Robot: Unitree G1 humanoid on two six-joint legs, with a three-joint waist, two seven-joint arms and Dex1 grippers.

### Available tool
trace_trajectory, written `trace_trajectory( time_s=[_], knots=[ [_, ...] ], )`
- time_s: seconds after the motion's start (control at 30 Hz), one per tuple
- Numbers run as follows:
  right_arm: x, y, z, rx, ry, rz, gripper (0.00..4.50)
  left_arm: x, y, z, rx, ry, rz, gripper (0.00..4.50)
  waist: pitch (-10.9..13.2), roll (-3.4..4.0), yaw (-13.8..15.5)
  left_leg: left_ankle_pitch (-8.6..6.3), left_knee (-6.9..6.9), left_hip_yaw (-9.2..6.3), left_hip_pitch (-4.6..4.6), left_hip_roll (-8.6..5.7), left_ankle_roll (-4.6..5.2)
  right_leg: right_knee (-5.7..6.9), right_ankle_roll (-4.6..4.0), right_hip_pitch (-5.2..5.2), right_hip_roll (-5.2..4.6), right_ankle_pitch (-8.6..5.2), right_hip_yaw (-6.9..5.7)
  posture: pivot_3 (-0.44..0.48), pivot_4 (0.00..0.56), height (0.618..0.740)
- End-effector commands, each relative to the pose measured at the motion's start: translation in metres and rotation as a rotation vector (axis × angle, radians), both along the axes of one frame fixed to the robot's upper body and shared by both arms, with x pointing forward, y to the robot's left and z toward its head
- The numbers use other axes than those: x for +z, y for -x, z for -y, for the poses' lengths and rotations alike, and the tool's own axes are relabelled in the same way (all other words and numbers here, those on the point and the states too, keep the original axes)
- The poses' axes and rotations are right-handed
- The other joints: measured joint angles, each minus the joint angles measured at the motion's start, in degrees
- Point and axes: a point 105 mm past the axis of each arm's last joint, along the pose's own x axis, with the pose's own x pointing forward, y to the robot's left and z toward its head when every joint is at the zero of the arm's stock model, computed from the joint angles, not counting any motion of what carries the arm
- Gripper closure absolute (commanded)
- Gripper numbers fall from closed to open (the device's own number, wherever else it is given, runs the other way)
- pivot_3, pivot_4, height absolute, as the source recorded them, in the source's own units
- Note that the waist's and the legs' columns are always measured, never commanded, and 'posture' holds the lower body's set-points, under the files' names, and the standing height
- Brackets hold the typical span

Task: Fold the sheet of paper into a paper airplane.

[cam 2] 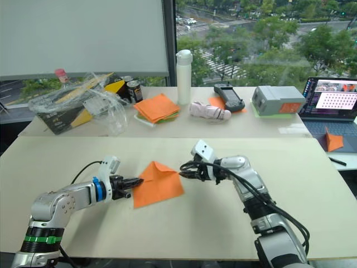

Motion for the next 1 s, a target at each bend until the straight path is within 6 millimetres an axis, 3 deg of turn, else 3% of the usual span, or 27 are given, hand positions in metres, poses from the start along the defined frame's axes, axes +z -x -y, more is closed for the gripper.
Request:
trace_trajectory(
  time_s=[0.03,0.23,0.5,0.77,1.0],
  knots=[
    [0.013,0.001,-0.010,-0.008,-0.065,-0.013,2.25,-0.016,0.005,0.000,0.001,-0.027,-0.072,4.50,0.0,0.00,0.1,0.00,0.00,0.00,0.00,0.00,0.00,0.00,0.00,0.00,0.00,0.00,0.00,0.000,0.150,0.740],
    [0.016,0.012,-0.023,0.035,-0.108,-0.125,2.25,-0.017,0.005,-0.001,0.003,-0.029,-0.074,4.50,0.0,0.00,0.1,0.00,0.01,0.00,-0.02,-0.02,0.00,-0.02,0.00,0.00,-0.02,0.00,0.00,0.000,0.150,0.740],
    [0.014,0.007,-0.021,-0.014,-0.095,-0.189,2.25,-0.018,0.008,-0.003,0.017,-0.026,-0.075,4.50,0.0,0.00,0.1,0.00,0.01,0.00,-0.01,-0.02,0.01,-0.02,0.00,-0.01,-0.02,0.00,0.00,0.000,0.150,0.740],
    [0.019,0.006,-0.028,-0.093,-0.185,-0.464,2.25,-0.018,0.009,-0.003,0.021,-0.024,-0.075,4.50,0.0,0.00,0.0,-0.01,0.01,-0.01,-0.02,-0.02,0.01,0.00,0.00,-0.01,-0.02,0.00,0.00,0.000,0.150,0.740],
    [0.022,0.003,-0.028,-0.136,-0.225,-0.540,2.25,-0.018,0.009,-0.002,0.021,-0.022,-0.074,4.50,0.0,0.00,-0.1,-0.01,0.01,-0.01,-0.01,-0.02,0.02,0.00,0.00,-0.01,-0.02,0.00,0.00,0.000,0.150,0.740]
  ],
)
